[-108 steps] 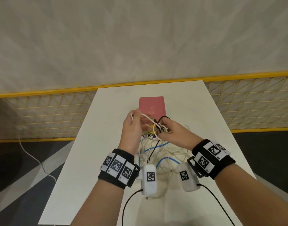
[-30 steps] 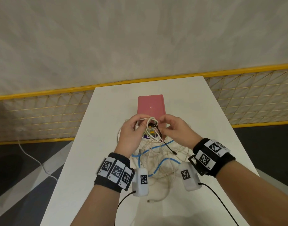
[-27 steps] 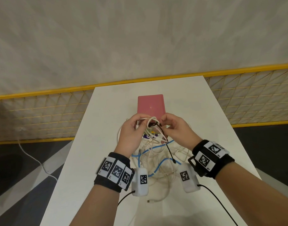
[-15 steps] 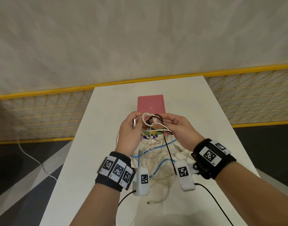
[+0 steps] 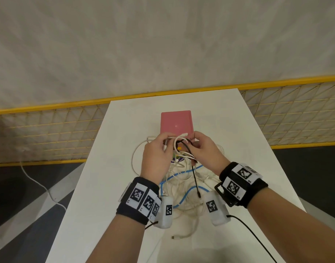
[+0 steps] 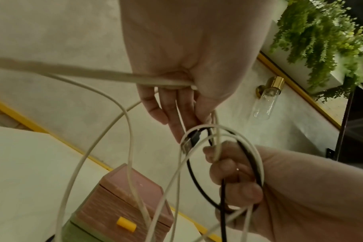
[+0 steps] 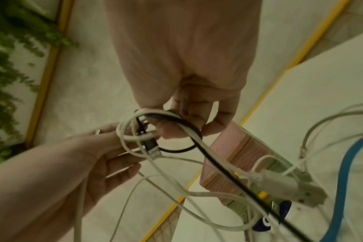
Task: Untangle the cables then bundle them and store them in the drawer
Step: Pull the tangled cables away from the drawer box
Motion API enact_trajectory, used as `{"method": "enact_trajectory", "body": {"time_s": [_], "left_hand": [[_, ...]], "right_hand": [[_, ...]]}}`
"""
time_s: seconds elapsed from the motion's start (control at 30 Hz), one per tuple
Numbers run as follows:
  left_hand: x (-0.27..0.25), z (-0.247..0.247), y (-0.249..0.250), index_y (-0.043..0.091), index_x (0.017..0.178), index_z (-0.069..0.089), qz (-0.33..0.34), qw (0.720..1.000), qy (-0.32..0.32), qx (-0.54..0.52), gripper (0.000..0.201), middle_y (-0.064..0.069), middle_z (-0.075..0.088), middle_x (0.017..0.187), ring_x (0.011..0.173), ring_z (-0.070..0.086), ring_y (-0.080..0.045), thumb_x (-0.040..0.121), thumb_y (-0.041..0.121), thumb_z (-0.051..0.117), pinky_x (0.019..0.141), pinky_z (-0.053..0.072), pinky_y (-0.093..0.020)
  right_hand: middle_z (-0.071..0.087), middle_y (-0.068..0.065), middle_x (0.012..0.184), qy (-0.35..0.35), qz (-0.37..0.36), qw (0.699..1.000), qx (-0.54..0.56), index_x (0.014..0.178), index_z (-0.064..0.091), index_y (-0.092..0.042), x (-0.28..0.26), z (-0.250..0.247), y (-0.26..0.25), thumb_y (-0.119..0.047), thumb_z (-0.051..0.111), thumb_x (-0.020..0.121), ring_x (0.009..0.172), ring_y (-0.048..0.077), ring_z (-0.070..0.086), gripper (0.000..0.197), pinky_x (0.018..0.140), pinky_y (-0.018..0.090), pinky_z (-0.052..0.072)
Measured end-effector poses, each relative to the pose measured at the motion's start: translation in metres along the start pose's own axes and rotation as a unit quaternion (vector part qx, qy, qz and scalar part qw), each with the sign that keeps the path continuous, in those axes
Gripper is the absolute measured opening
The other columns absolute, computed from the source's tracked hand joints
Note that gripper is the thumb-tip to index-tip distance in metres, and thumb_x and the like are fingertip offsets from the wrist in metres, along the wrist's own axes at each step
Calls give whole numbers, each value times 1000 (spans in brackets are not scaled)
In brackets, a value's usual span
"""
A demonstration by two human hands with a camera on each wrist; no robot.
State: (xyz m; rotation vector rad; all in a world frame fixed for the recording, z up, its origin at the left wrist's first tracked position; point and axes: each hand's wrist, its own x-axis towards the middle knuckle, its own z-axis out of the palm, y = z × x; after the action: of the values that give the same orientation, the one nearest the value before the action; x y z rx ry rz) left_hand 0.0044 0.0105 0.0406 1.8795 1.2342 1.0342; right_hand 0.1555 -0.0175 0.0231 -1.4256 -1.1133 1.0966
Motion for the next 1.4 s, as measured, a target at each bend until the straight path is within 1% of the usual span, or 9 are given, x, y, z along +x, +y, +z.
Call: {"method": "enact_trajectory", "body": {"time_s": [0.2,0.37,0.43,0.5,0.7,0.93,1.1,1.27,1.4], "left_hand": [[12,-19,-12,25,94,65,1,996,91,-11,11,0,72,81,73,70,-16,96,17,58,72,56,-41],[9,-21,-6,37,95,65,38,995,79,-41,16,9,72,86,75,69,-22,96,23,58,68,55,-45],[8,-18,4,34,96,68,57,996,46,-49,16,13,70,85,73,67,-23,96,21,59,68,53,-35],[8,-15,12,28,96,69,75,996,25,-49,13,14,70,83,72,65,-21,95,18,60,71,49,-24],[11,-20,10,35,92,63,59,996,66,-33,14,23,67,82,71,64,-18,96,22,59,68,47,-25],[4,-32,-5,26,97,65,65,995,70,0,6,5,73,86,74,57,-13,96,27,59,66,41,-13],[5,-35,-9,29,98,65,82,996,39,23,7,5,73,84,77,60,-9,97,28,58,71,46,-19],[8,-41,-8,29,97,67,118,991,-18,59,8,9,70,83,75,60,-14,95,28,60,72,50,-37],[7,-47,-9,36,104,62,146,984,-32,101,12,13,71,86,75,62,-8,95,36,55,70,53,-38]], "right_hand": [[59,0,88,23,-28,997,-74,112,58,-21,-5,-20,10,-30,50,97,48,5,51,19,54,23,47],[47,-4,125,62,-108,977,-173,125,57,-22,-5,-14,10,-37,54,93,107,10,56,36,97,20,43],[51,-7,124,55,-177,965,-184,124,56,-25,-4,-5,-2,-38,59,90,115,6,52,37,100,18,38],[61,-11,111,22,-189,958,-217,115,55,-29,4,1,-5,-34,59,90,106,7,58,26,104,36,39],[61,-14,80,-22,-131,922,-365,89,41,-32,9,-5,10,-25,49,97,73,12,60,13,103,42,35],[64,-2,88,70,-117,975,-177,103,40,-24,-2,-23,-16,-19,37,101,42,26,59,6,42,38,53],[55,0,105,135,-165,925,-316,120,55,-32,2,-34,-20,-17,49,96,56,19,60,29,59,34,52],[45,-2,135,8,-171,839,-516,135,43,-27,2,-16,-48,-31,60,88,93,23,63,51,71,31,47],[60,9,94,-125,-201,889,-393,96,69,-13,11,10,-67,-24,59,90,78,21,56,16,74,38,46]]}}
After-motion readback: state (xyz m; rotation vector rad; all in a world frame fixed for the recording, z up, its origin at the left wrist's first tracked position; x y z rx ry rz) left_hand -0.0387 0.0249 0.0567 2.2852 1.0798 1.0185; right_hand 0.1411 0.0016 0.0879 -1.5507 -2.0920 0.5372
